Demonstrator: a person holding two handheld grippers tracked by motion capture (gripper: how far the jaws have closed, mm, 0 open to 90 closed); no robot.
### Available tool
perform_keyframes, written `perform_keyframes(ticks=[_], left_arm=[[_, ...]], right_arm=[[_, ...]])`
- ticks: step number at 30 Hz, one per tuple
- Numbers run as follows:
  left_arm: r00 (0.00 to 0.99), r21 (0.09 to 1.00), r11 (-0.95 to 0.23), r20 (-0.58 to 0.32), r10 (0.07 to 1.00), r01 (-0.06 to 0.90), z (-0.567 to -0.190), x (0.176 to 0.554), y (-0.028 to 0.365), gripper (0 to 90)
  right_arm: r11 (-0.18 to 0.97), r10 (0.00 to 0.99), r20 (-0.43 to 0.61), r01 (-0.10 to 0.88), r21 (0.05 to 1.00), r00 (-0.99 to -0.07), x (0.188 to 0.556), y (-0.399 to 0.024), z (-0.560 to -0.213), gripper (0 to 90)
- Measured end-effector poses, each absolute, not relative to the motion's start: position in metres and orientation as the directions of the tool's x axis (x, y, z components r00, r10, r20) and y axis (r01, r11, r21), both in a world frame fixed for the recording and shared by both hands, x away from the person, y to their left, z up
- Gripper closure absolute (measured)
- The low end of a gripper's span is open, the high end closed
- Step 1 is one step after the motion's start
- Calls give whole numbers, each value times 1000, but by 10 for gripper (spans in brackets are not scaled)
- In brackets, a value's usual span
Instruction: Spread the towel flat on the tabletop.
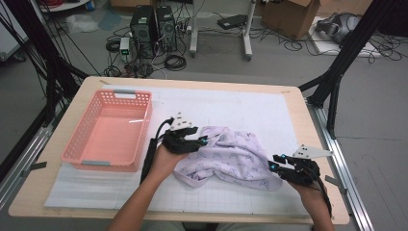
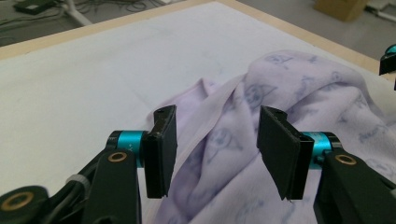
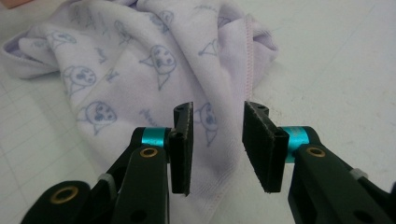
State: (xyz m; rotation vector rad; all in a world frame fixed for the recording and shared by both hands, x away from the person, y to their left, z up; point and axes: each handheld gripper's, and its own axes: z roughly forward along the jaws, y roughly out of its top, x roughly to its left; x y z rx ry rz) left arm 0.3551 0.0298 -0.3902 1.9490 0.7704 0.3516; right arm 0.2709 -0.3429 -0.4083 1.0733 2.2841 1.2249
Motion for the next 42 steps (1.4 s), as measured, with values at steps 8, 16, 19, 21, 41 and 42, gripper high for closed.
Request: perform_keyframes(ticks=[8, 16, 19, 21, 41, 42], left_arm=[[734, 780, -412, -88, 673, 471, -426, 385, 6, 636], [730, 793, -381, -114, 674, 476, -419, 380, 23, 868], [707, 806, -359, -101, 700, 471, -416, 375, 37, 875], [682, 820, -337, -87, 727, 463, -414, 372, 45, 877], [554, 879, -170, -122, 824, 446, -412, 355, 80, 584], [571, 881, -176, -122, 812, 439, -411, 357, 77, 555]], right_arm=[[239, 791, 125, 491, 838, -599, 305, -340, -406, 538], [280, 751, 196, 573, 770, -631, 356, -301, -419, 673], [333, 727, 172, 560, 758, -665, 356, -297, -421, 839], [328, 733, 159, 549, 768, -661, 351, -302, -418, 846], [430, 713, 111, 556, 711, -692, 296, -374, -414, 833], [442, 699, 101, 539, 718, -708, 295, -371, -412, 810]])
